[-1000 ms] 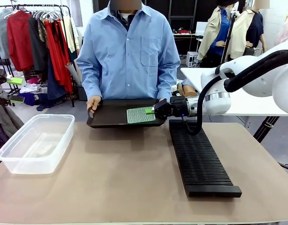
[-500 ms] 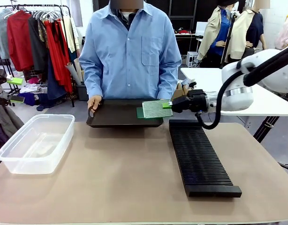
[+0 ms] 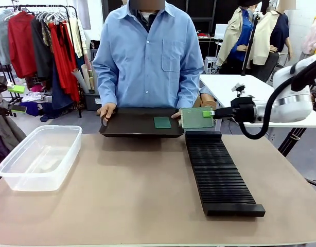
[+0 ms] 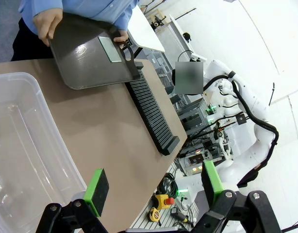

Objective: Sort PCBs into racks and boxes based on the side picked up.
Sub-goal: If the short side of the Blank PCB is picked up, insert it into the PCB Rack ; if the long side is picked up, place it in the Organizing box.

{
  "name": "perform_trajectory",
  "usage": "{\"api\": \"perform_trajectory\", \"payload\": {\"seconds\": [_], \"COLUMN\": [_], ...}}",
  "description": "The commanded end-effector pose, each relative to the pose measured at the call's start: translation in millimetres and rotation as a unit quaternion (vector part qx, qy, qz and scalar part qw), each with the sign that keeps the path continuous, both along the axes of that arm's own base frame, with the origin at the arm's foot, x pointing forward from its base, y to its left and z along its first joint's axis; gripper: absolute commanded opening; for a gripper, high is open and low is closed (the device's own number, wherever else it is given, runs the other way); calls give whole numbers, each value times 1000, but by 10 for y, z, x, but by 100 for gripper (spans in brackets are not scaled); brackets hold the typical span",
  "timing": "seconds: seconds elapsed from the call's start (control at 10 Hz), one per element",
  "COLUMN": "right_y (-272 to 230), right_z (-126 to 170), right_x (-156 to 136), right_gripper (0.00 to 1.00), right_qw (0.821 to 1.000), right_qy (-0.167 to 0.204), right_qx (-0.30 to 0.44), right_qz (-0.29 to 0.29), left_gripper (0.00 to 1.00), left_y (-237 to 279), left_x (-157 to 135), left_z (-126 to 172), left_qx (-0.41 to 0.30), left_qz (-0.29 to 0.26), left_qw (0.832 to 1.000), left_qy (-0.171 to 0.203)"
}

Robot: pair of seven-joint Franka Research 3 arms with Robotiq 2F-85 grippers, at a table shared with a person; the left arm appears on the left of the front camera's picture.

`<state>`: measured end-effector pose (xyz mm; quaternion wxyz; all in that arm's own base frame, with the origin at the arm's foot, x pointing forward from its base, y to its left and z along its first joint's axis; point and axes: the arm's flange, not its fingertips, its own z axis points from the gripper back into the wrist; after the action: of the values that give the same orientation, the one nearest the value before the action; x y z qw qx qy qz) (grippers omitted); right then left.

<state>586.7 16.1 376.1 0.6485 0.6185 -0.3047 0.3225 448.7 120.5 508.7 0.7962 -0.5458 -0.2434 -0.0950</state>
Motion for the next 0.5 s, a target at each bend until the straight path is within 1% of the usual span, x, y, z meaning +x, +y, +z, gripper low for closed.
{"api": "perform_trajectory", "payload": {"seconds": [0.0, 0.2, 0.4], "right_y": [-225, -512, -670], "right_z": [-140, -300, -389], "right_x": [-95, -65, -2], "right_gripper": [0, 0, 0], "right_qw": [998, 996, 990], "right_qy": [-63, -92, -136], "right_qx": [0, 4, 22], "right_qz": [-1, -7, -8], "left_gripper": [100, 100, 100], "left_y": [-10, -10, -10], "left_x": [-19, -19, -19], "left_z": [12, 12, 12], "left_qx": [-3, -3, -3], "left_qz": [-2, -2, -2], "left_qw": [1000, 1000, 1000], "left_qy": [-2, -2, -2]}}
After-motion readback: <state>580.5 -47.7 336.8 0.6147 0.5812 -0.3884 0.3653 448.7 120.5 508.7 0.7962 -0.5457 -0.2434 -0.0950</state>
